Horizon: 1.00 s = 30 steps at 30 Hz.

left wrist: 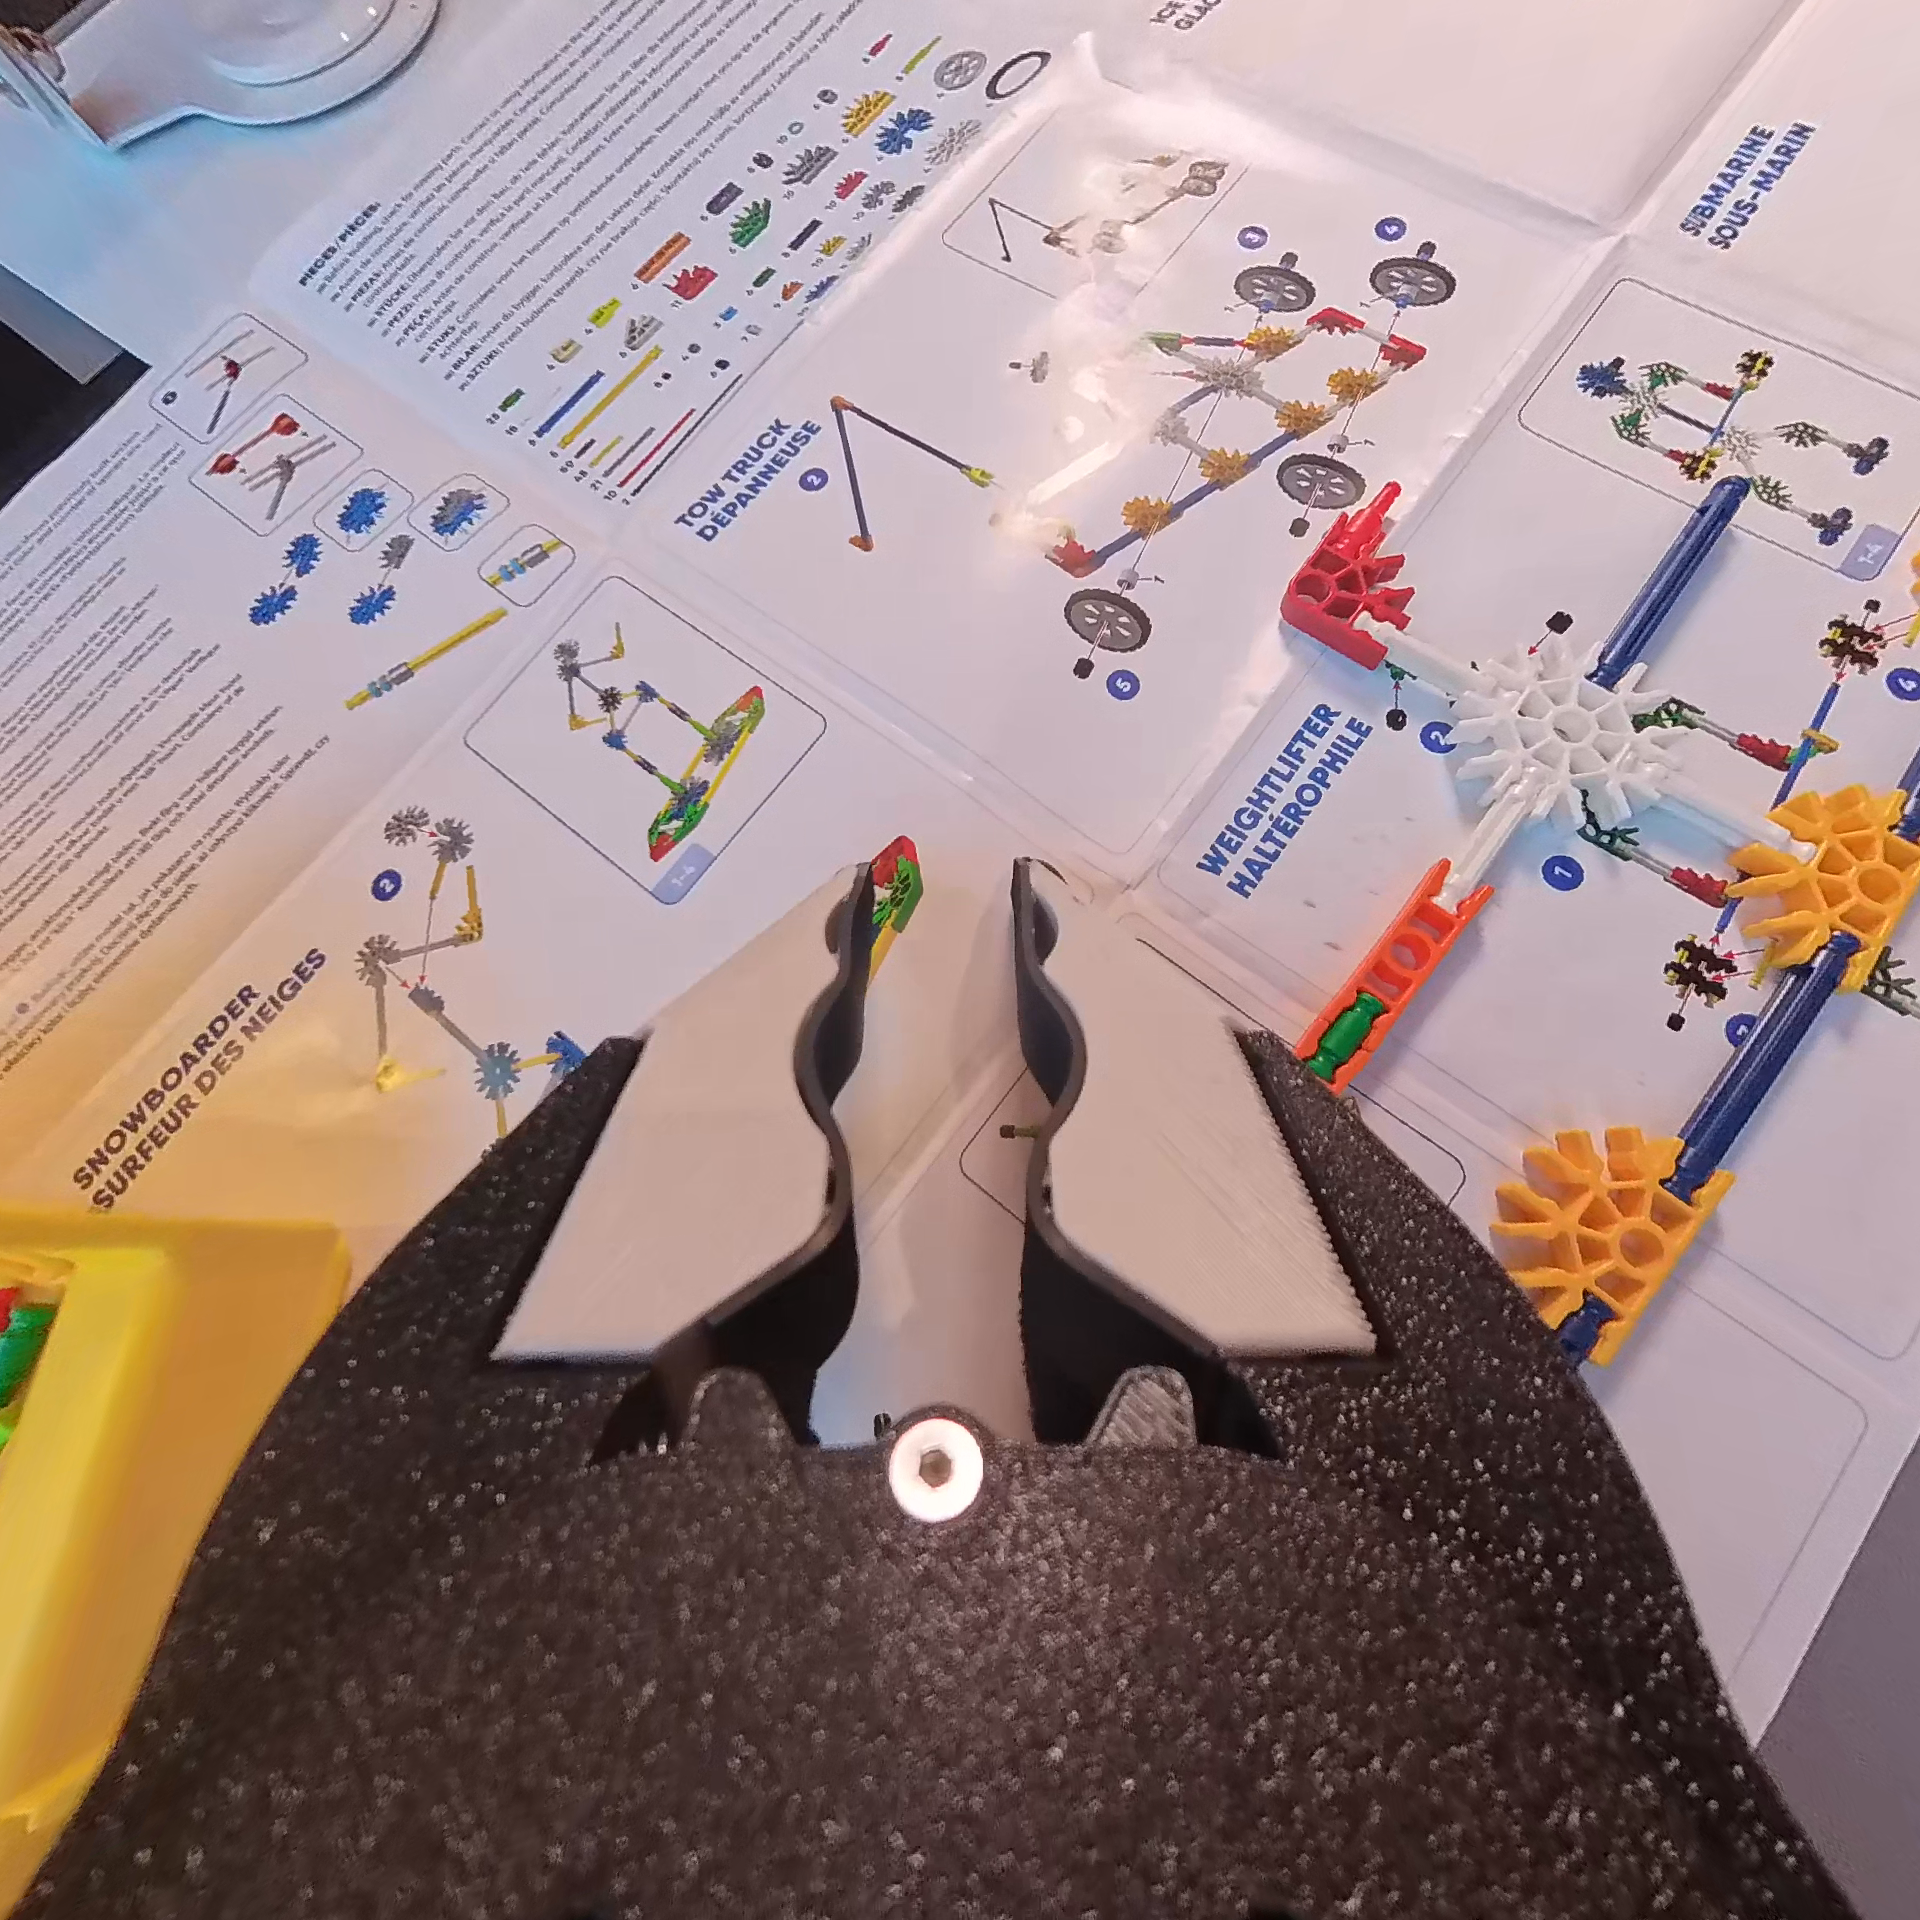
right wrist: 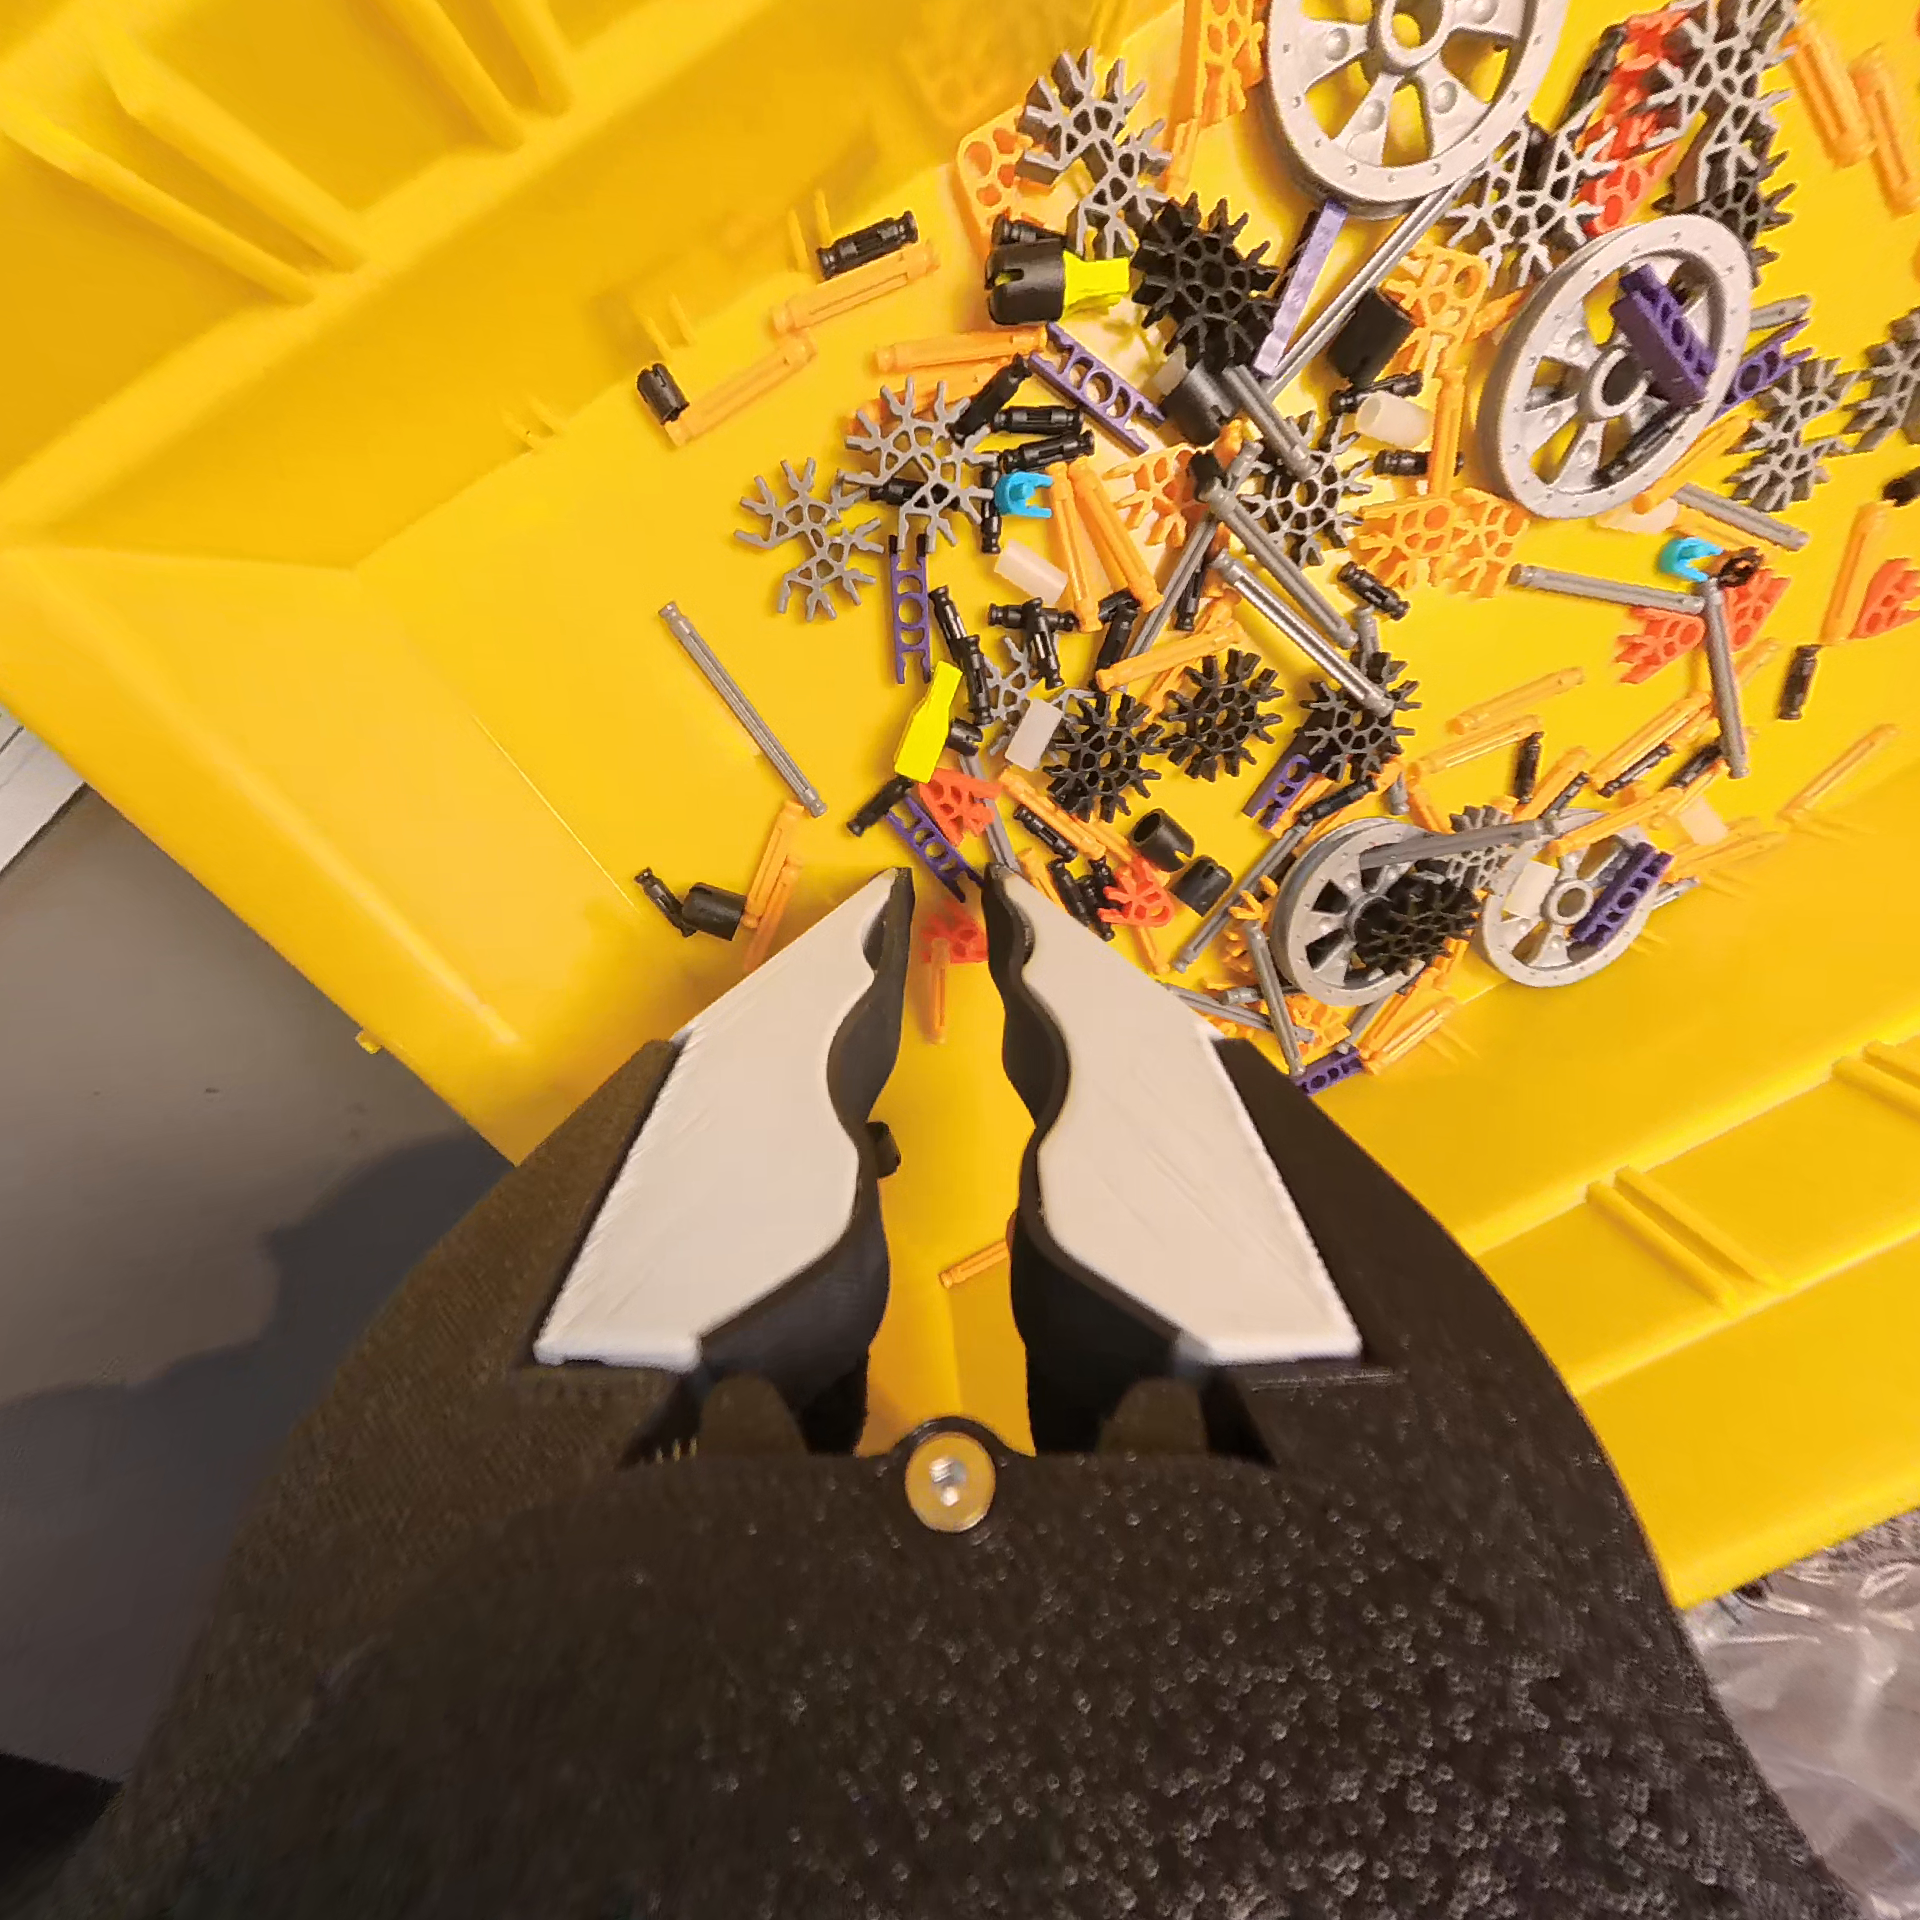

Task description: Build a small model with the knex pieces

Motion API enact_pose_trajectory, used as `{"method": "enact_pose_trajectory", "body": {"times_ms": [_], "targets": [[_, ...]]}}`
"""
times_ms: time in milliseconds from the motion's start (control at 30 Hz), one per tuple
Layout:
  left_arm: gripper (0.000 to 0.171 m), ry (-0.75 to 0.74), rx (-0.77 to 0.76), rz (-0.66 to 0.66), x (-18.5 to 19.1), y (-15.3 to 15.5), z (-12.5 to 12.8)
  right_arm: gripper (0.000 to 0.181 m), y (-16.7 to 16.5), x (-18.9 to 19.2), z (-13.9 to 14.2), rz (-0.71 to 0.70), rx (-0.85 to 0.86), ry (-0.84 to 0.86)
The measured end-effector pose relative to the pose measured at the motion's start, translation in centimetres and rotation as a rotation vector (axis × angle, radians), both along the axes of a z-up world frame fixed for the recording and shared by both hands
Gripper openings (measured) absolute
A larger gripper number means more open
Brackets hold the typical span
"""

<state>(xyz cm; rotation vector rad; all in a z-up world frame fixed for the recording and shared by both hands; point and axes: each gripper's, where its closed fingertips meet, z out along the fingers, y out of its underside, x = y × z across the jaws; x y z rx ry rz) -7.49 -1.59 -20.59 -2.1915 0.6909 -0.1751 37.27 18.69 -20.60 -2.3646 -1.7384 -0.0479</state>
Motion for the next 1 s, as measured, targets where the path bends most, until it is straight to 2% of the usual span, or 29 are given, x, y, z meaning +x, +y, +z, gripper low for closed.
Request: {"method": "enact_pose_trajectory", "body": {"times_ms": [267,400,567,667,800,900,1000], "targets": [[0.024,0.002,-0.007,-0.004,0.1,0.0,-0.1,0.015,-0.4,-0.2,-0.1,0.032,-0.056,-0.003],[0.024,0.0,-0.004,-0.005,0.1,0.0,0.0,0.006,-0.8,-0.3,-0.2,0.026,-0.098,0.02],[0.024,-0.003,-0.001,-0.009,0.1,-0.1,0.1,0.005,-1.1,-0.3,0.0,0.008,-0.098,0.046],[0.024,-0.007,0.006,-0.008,0.1,-0.2,0.2,0.005,-1.4,-1.4,2.3,0.017,-0.033,0.09],[0.024,-0.03,0.02,-0.006,0.1,-0.2,0.6,0.005,-3.0,-5.1,8.4,0.074,0.11,0.175],[0.024,-0.044,0.031,-0.006,0.1,-0.2,0.9,0.005,-6.3,-9.9,11.7,0.148,0.155,0.267],[0.024,-0.052,0.038,-0.017,0.2,-0.3,1.1,0.005,-10.7,-15.3,11.8,0.247,0.109,0.351]]}}
